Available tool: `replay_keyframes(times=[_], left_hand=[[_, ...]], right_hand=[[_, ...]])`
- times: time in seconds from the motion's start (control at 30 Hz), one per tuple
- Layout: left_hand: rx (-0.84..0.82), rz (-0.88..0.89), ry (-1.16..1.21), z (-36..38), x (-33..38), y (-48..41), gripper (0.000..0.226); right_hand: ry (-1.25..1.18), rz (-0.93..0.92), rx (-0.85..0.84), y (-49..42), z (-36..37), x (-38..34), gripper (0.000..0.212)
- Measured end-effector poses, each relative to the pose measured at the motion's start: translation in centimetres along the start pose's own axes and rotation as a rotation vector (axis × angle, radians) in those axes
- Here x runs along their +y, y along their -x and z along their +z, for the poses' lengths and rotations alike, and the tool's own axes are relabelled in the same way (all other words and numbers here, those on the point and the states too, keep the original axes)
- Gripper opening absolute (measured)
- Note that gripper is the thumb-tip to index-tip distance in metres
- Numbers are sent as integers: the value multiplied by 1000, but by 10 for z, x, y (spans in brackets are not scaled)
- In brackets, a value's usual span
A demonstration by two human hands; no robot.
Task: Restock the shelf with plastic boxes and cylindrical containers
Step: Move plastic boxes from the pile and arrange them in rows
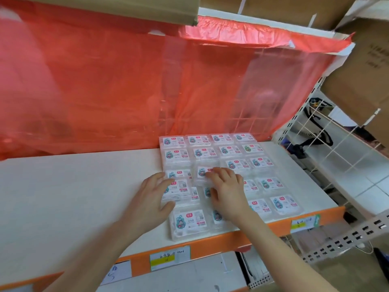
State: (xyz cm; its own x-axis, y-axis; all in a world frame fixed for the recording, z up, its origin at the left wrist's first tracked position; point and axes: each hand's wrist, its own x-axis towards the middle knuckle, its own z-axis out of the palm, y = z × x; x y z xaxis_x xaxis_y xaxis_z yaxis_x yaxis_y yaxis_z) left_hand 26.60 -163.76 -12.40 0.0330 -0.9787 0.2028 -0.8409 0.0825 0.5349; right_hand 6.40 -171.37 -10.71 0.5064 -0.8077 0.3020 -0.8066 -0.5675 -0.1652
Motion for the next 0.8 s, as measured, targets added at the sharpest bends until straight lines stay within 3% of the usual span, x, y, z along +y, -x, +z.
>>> replay_keyframes(times=[0.13,0.5,0.8], left_hand=[[40,36,-43,5,5,2,52],[77,67,-92,11,10,0,44],[76,76,-92,11,8,-2,43]], right_hand=[[9,-42,50,17,4,-18,50],[51,29,-195,11,13,-4,55],[8,76,-228,2,17,10,52]])
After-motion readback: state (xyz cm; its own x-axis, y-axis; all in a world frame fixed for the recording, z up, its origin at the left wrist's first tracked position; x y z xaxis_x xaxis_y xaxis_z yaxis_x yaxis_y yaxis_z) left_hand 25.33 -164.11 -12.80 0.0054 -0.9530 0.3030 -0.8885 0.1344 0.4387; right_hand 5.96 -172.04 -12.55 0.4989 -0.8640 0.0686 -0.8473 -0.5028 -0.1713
